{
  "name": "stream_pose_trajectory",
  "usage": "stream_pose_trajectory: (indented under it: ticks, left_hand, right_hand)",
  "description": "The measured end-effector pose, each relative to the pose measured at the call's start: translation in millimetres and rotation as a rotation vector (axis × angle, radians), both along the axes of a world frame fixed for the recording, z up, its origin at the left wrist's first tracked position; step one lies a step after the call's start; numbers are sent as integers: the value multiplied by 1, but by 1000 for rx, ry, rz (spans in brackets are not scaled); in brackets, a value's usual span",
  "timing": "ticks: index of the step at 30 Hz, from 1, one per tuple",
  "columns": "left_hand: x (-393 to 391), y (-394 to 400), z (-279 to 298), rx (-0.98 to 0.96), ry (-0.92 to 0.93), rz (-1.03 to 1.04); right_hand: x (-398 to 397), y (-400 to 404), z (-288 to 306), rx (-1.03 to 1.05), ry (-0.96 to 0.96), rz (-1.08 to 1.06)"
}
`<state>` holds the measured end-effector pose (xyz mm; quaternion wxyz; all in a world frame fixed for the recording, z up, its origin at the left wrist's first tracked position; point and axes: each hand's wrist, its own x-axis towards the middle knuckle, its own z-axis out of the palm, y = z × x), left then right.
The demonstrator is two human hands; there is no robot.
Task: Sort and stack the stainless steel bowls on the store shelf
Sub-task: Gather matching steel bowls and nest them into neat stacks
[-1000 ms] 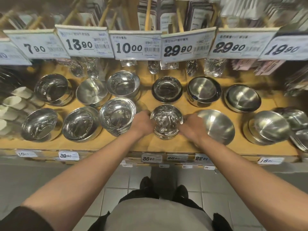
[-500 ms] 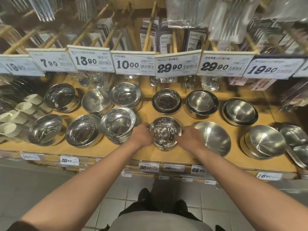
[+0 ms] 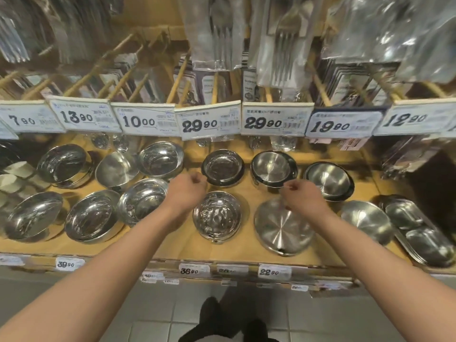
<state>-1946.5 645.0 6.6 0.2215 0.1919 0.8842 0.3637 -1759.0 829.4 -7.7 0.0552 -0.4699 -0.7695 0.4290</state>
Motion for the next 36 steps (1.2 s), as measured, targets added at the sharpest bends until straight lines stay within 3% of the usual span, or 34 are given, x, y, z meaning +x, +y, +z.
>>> stream_pose_trajectory:
  ticks: [6, 17, 24, 32, 36]
  left_hand:
    - [-32, 38, -15, -69, -41, 34]
    - [-71, 72, -55, -368, 151, -118]
    - [-75, 88, -59, -363, 180, -169]
    - [-71, 101, -54, -125, -221, -22]
    - [-74, 90, -45, -105, -353, -7]
  right_hand:
    - [-21, 36, -21, 46, -64, -56]
    - [-69, 58, -47, 248, -281, -30]
    - [-79, 59, -47, 241, -291, -114]
    - [-75, 58, -36, 282, -229, -152]
    - [-65, 61, -27, 217, -174, -251]
